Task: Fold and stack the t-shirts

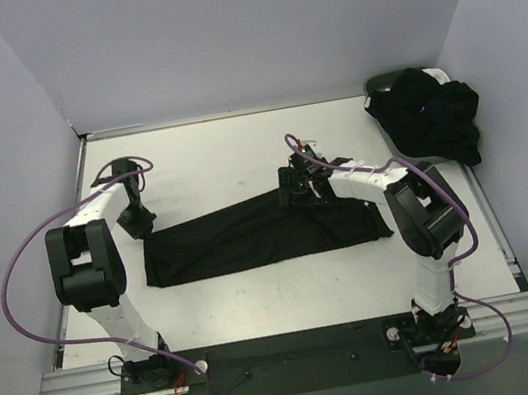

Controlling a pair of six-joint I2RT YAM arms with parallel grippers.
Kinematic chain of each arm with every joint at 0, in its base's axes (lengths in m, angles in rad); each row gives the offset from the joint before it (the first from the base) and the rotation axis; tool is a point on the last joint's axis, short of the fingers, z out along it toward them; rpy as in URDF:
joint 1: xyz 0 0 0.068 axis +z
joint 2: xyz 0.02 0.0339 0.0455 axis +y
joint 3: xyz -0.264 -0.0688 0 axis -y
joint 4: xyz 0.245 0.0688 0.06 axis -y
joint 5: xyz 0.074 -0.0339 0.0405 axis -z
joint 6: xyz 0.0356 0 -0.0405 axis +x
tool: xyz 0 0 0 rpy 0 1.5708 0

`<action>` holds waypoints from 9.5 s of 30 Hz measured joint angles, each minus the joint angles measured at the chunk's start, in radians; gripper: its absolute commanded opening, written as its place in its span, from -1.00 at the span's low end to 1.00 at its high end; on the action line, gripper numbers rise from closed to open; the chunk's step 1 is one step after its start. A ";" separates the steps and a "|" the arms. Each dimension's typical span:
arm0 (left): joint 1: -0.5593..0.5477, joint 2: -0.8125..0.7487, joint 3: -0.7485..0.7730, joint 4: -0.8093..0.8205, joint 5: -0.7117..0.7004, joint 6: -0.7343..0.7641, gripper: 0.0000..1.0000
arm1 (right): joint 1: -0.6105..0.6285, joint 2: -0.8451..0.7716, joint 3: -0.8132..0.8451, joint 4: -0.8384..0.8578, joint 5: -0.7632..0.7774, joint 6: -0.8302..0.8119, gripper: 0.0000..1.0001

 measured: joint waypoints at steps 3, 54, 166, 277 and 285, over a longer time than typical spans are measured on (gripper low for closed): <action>0.000 0.003 0.000 0.004 0.000 -0.001 -1.00 | 0.000 0.000 -0.001 0.005 0.000 0.000 0.50; 0.061 -0.239 0.087 0.123 0.238 -0.088 0.45 | -0.003 -0.135 -0.042 -0.071 0.009 -0.023 0.58; -0.709 -0.267 -0.418 0.253 -0.100 -0.250 0.95 | 0.080 -0.919 -0.155 0.025 -0.178 -0.035 1.00; -0.395 -0.865 -0.298 -0.030 0.211 -0.129 0.95 | -0.062 0.711 1.220 -0.541 -0.194 -0.054 1.00; -0.384 -0.804 -0.332 0.019 0.229 -0.122 0.95 | -0.099 0.632 1.096 -0.349 -0.262 -0.043 1.00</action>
